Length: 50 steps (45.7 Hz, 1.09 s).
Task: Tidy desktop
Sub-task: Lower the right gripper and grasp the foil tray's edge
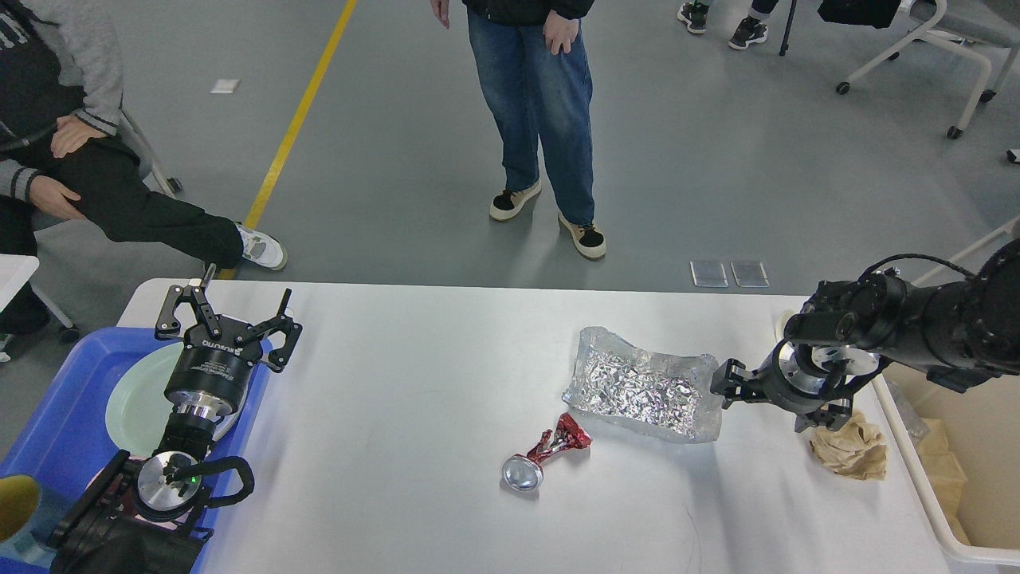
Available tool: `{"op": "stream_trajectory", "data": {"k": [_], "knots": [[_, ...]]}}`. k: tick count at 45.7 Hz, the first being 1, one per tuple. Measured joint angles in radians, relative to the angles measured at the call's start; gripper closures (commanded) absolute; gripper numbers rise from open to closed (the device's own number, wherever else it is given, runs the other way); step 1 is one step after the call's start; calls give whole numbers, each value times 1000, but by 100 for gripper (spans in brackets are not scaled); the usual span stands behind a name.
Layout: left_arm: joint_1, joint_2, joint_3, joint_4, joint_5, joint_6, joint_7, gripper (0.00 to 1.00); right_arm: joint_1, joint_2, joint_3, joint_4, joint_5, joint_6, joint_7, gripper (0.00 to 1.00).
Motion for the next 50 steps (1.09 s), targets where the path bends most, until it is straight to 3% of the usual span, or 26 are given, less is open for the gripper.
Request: {"op": "stream_trajectory", "data": {"k": [18, 40, 44, 50], "knots": [[0, 0, 0, 0, 0, 0, 0, 4, -111, 31, 84, -59, 4, -163, 0, 0], [0, 0, 0, 0, 0, 0, 0, 4, -222, 73, 191, -172, 3, -246, 1, 0], [0, 0, 0, 0, 0, 0, 0, 4, -236, 81, 193, -175, 3, -270, 1, 5], [0, 0, 0, 0, 0, 0, 0, 4, -251, 90, 199, -180, 3, -306, 1, 26]]}}
